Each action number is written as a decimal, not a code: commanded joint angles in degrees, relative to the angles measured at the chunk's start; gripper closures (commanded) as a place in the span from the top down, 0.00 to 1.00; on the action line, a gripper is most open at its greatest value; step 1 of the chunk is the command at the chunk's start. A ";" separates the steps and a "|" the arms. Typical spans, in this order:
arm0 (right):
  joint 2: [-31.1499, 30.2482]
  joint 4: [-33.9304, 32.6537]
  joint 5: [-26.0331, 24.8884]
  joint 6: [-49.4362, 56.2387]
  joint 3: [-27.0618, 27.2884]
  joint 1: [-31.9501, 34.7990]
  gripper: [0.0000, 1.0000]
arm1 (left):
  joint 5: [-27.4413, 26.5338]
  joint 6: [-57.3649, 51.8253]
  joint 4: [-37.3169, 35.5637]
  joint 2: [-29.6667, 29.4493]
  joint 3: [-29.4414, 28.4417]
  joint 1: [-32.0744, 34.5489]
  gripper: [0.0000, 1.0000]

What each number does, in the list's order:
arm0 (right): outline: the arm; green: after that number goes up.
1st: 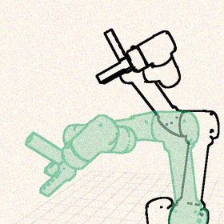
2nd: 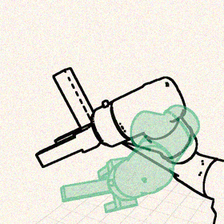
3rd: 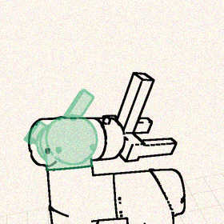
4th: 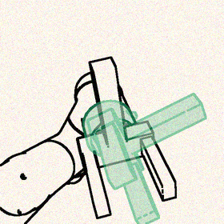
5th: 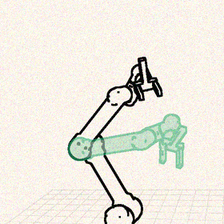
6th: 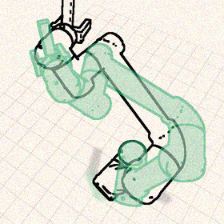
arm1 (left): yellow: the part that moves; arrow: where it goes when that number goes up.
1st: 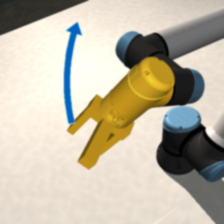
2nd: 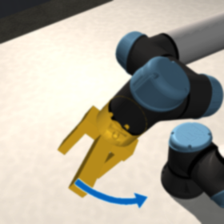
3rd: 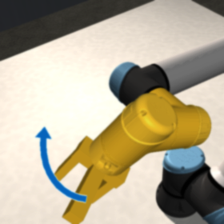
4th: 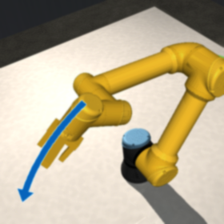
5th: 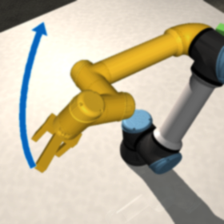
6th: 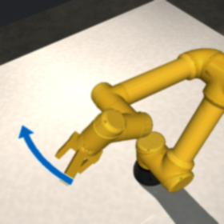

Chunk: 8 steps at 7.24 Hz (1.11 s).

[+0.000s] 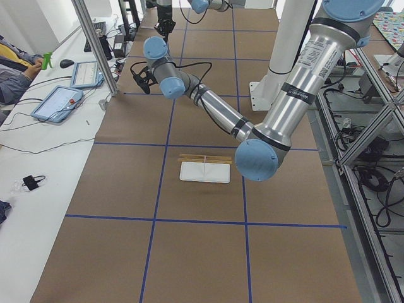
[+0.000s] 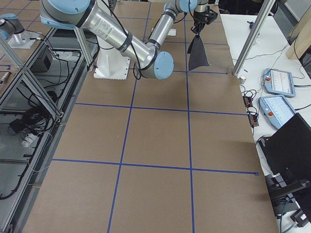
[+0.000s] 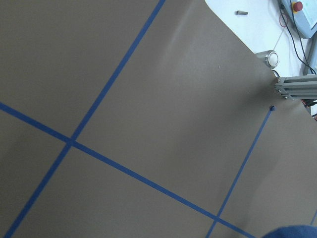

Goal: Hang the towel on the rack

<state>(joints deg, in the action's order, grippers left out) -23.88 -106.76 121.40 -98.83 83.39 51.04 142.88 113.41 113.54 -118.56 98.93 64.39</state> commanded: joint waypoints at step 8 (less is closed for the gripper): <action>7.44 7.45 -9.60 -31.75 -6.93 -4.55 0.00 | -24.14 47.95 25.94 -3.25 -4.98 -12.53 0.98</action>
<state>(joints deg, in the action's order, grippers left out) -16.87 -99.56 112.29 -127.56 76.41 46.56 119.73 160.11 139.28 -121.62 93.79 52.39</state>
